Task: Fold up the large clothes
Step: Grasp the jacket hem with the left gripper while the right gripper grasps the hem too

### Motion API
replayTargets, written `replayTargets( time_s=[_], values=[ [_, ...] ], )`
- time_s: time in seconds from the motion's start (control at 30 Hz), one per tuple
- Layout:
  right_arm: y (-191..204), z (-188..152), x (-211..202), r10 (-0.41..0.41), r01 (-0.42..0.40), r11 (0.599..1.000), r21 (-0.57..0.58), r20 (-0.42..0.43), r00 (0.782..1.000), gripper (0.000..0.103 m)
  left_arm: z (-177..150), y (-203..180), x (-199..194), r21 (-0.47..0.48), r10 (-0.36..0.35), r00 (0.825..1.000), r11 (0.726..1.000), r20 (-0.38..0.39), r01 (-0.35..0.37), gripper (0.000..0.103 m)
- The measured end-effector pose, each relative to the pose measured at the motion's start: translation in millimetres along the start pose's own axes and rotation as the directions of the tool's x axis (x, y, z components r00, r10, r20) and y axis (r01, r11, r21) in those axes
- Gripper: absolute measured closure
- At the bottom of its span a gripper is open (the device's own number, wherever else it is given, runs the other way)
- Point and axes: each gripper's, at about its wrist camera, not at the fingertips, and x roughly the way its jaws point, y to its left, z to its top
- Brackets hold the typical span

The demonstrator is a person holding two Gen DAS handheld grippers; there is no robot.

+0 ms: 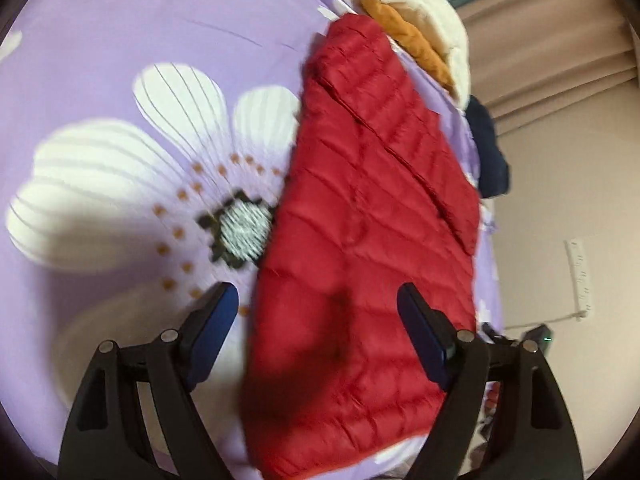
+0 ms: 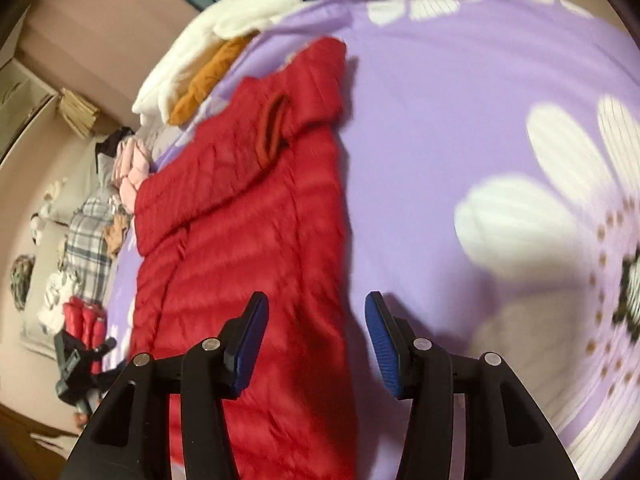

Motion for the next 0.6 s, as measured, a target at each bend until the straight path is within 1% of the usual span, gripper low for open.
replayTargets(
  time_s=[0.03,0.13,0.3,0.43,0.5,0.6],
  values=[
    [0.3,-4.6,2.7,0.024,-0.024,1.0,0.007,-0.017,1.0,0.053,-3.1,1.5,-0.6,0.0,-0.008,1.0,1.0,-0.007,0.008,0.02],
    [4.1,-12.7,7.1,0.078,-0.077,0.997,0.012,-0.038,0.996,0.053,-10.3,0.2,-0.1,0.001,0.003,1.0,1.0,0.005,-0.003,0.02],
    [6.5,-24.1,9.3,0.142,-0.14,0.99,0.026,-0.06,0.988,0.053,-21.7,5.0,-5.3,-0.024,-0.04,0.999,0.999,-0.003,0.04,0.02],
    [0.6,-32.3,7.0,0.21,-0.205,0.977,0.063,-0.085,0.974,0.053,-34.4,1.3,-8.3,-0.001,-0.047,0.999,0.999,-0.018,0.047,0.02],
    [-0.5,-37.7,8.0,0.253,-0.243,0.965,0.093,-0.111,0.961,0.053,-41.0,1.2,-10.9,-0.005,-0.07,0.997,0.998,-0.028,0.07,0.021],
    [0.6,-44.9,5.8,0.285,-0.273,0.957,0.096,-0.147,0.947,0.053,-53.3,1.5,-13.6,-0.011,-0.102,0.994,0.995,-0.046,0.102,0.021]
  ],
)
